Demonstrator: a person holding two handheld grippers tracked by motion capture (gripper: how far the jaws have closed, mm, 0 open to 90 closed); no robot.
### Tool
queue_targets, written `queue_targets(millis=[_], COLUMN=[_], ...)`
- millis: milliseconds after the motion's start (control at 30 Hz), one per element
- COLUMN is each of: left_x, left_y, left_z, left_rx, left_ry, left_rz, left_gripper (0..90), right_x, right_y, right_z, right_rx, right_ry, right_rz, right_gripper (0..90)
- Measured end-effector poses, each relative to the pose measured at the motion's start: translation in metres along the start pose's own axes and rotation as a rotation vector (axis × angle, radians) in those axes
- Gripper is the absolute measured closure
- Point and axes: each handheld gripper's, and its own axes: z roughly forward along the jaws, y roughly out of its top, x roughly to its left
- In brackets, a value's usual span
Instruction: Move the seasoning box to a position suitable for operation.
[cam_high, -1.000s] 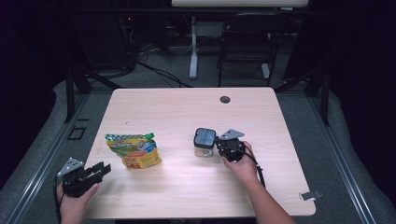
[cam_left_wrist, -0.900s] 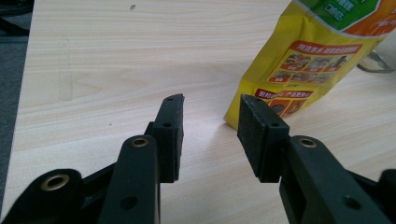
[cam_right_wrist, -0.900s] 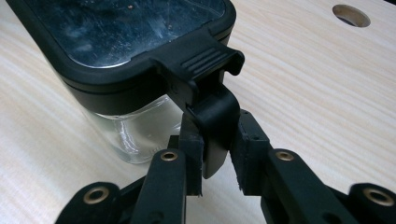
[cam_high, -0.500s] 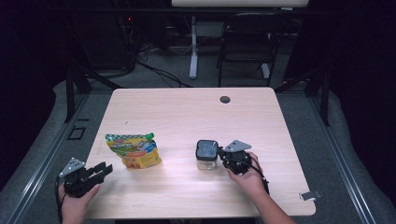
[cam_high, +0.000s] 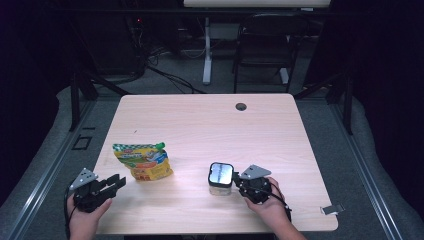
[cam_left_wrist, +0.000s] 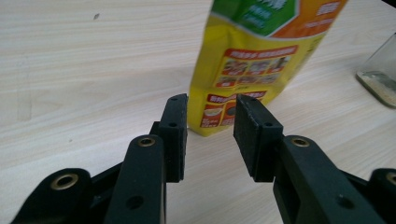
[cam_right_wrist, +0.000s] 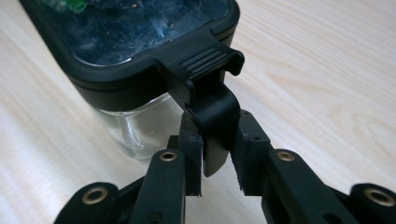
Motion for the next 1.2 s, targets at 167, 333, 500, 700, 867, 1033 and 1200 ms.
queue_targets(millis=[167,333,500,700,867,1033,1200], left_x=[-0.012,-0.023,-0.043,-0.055,-0.063,-0.071,-0.075], left_y=[0.006,0.006,0.006,0.008,0.009,0.009,0.008], left_z=[-0.005,-0.005,-0.006,0.001,0.006,0.015,0.021], left_rx=[-0.016,0.005,0.014,0.025,0.028,0.051,0.063], left_ry=[-0.044,-0.074,-0.113,-0.144,-0.164,-0.201,-0.219], left_rz=[0.018,0.043,0.097,0.131,0.153,0.191,0.206], left_gripper=[66.0,66.4,66.4,65.5,65.4,65.4,65.7], right_x=[0.005,0.007,0.006,0.008,0.012,0.017,0.016], right_y=[-0.004,-0.007,-0.01,-0.013,-0.014,-0.015,-0.016], right_z=[-0.004,-0.007,-0.009,-0.013,-0.016,-0.018,-0.016], right_rx=[0.001,-0.006,-0.016,-0.015,-0.014,-0.027,-0.033], right_ry=[0.007,0.018,0.052,0.084,0.104,0.129,0.147], right_rz=[-0.01,-0.021,-0.029,-0.056,-0.083,-0.118,-0.145], right_gripper=[74.8,74.5,74.2,74.4,74.4,74.5,74.7])
